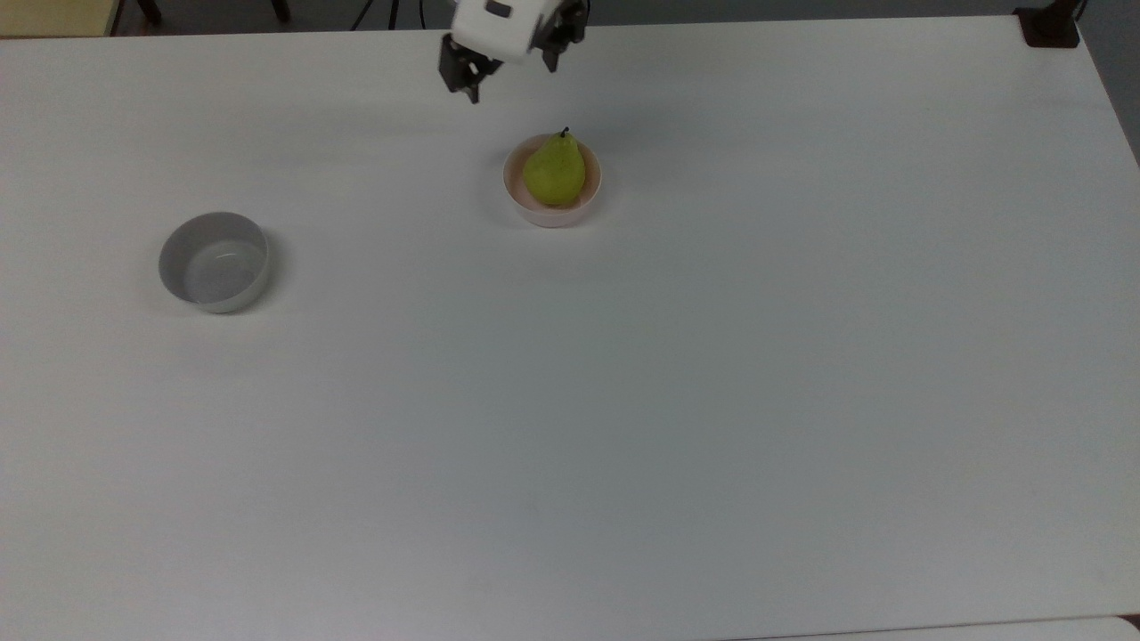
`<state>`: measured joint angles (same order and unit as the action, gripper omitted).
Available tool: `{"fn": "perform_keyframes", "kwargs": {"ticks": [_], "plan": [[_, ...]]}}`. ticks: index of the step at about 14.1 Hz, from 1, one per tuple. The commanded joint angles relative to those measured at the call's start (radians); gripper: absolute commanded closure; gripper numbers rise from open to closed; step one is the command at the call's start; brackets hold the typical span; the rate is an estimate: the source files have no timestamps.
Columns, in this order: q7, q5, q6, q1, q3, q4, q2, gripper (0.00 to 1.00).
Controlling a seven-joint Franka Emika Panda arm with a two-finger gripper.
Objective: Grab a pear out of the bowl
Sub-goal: 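Move the gripper down over the pink bowl onto the green pear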
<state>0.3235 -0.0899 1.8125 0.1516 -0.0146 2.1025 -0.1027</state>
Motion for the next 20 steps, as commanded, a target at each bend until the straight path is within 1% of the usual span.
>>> {"fn": "perform_keyframes", "kwargs": {"ticks": [1, 2, 3, 5, 6, 8, 9, 11, 12, 13, 14, 15, 16, 17, 20], "plan": [[-0.124, 0.015, 0.108, 0.078, 0.009, 0.031, 0.06, 0.0], [-0.17, 0.015, 0.138, 0.082, 0.007, 0.033, 0.093, 0.0], [-0.217, 0.006, 0.16, 0.104, 0.007, 0.033, 0.131, 0.0], [-0.245, -0.02, 0.192, 0.114, 0.007, 0.033, 0.173, 0.0], [-0.247, -0.025, 0.211, 0.114, 0.007, 0.033, 0.19, 0.05], [-0.247, -0.048, 0.212, 0.106, 0.007, 0.033, 0.192, 0.21], [-0.247, -0.051, 0.212, 0.103, 0.007, 0.033, 0.193, 0.27], [-0.247, -0.059, 0.211, 0.102, 0.007, 0.031, 0.192, 0.31], [-0.247, -0.06, 0.211, 0.102, 0.007, 0.031, 0.192, 0.39], [-0.247, -0.062, 0.211, 0.102, 0.007, 0.031, 0.192, 0.41], [-0.247, -0.062, 0.211, 0.102, 0.007, 0.031, 0.192, 0.48], [-0.245, -0.062, 0.209, 0.1, 0.007, 0.03, 0.192, 0.57], [-0.245, -0.062, 0.209, 0.1, 0.007, 0.03, 0.19, 0.62], [-0.247, -0.062, 0.206, 0.1, 0.007, 0.027, 0.19, 0.63], [-0.247, -0.062, 0.197, 0.098, 0.009, 0.019, 0.182, 0.63]]}}
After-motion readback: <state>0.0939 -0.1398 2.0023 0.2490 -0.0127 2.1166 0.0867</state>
